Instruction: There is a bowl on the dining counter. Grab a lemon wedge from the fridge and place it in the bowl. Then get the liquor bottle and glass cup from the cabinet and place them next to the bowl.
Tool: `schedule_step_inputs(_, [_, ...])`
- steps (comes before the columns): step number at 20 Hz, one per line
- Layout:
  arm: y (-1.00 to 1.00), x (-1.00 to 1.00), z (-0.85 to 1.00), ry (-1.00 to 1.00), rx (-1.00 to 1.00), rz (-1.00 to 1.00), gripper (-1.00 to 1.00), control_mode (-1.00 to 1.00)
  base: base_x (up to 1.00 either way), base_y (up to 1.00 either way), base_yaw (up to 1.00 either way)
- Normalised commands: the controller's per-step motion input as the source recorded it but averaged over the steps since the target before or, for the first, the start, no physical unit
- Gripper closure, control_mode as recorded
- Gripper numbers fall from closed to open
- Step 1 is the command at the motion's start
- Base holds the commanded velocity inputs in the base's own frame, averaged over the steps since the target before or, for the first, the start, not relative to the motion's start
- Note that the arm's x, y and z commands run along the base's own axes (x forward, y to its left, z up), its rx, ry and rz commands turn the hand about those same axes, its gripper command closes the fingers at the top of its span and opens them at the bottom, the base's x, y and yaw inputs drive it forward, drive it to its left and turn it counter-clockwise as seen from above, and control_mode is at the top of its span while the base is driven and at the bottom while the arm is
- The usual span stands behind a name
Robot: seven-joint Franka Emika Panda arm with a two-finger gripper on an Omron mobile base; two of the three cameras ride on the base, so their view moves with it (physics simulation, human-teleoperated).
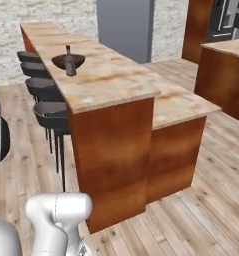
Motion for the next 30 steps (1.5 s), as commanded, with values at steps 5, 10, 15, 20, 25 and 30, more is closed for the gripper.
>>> schedule_step_inputs(5, [0.00,0.00,0.00,0.00,0.00,0.00,1.00,1.00,0.24,0.97,-0.38])
schedule_step_inputs(10, [0.00,0.00,0.00,0.00,0.00,0.00,1.00,1.00,0.25,0.92,-0.47])
schedule_step_inputs(15, [0.00,0.00,0.00,0.00,0.00,0.00,1.00,1.00,0.23,0.94,-0.48])
schedule_step_inputs(20, [0.00,0.00,0.00,0.00,0.00,0.00,1.00,1.00,0.17,0.96,-0.47])
schedule_step_inputs(25, [0.00,0.00,0.00,0.00,0.00,0.00,1.00,1.00,0.00,0.98,-0.45])
schedule_step_inputs(30, [0.00,0.00,0.00,0.00,0.00,0.00,1.00,1.00,0.00,1.00,-0.41])
